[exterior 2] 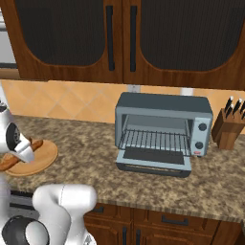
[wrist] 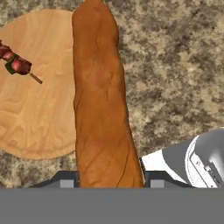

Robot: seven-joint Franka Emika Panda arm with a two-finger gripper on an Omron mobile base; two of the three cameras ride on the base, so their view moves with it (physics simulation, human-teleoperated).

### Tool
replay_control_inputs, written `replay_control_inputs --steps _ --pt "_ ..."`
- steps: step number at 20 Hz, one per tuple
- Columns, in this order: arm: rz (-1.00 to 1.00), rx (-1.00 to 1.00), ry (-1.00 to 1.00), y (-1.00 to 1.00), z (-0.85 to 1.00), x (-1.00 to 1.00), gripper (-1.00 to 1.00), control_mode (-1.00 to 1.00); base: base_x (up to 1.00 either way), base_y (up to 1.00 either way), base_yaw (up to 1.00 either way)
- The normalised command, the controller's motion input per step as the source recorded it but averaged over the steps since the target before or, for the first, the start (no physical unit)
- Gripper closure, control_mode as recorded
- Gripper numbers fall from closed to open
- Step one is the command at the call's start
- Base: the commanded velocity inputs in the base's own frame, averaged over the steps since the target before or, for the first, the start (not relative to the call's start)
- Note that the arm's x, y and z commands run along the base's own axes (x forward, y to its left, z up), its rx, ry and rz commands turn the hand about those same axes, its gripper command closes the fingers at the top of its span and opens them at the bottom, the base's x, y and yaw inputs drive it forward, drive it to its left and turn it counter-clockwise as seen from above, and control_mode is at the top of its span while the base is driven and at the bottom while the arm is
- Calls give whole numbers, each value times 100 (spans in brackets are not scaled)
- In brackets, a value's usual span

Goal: Pick up the kebab skewer and baguette bread, and place them inside the toaster oven. Close the toaster oven door and start by setting the timer.

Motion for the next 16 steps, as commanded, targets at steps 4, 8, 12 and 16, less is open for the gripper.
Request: replay_control_inputs --steps 4,8,12,16 --pt "-34 12 0 -100 42 -22 100 -100 0 0 0" --pt "-35 12 0 -100 43 -18 100 -100 0 0 0" --pt "-36 12 0 -100 44 -22 100 -100 0 0 0" --pt "-39 14 0 -100 42 -23 100 -100 0 0 0"
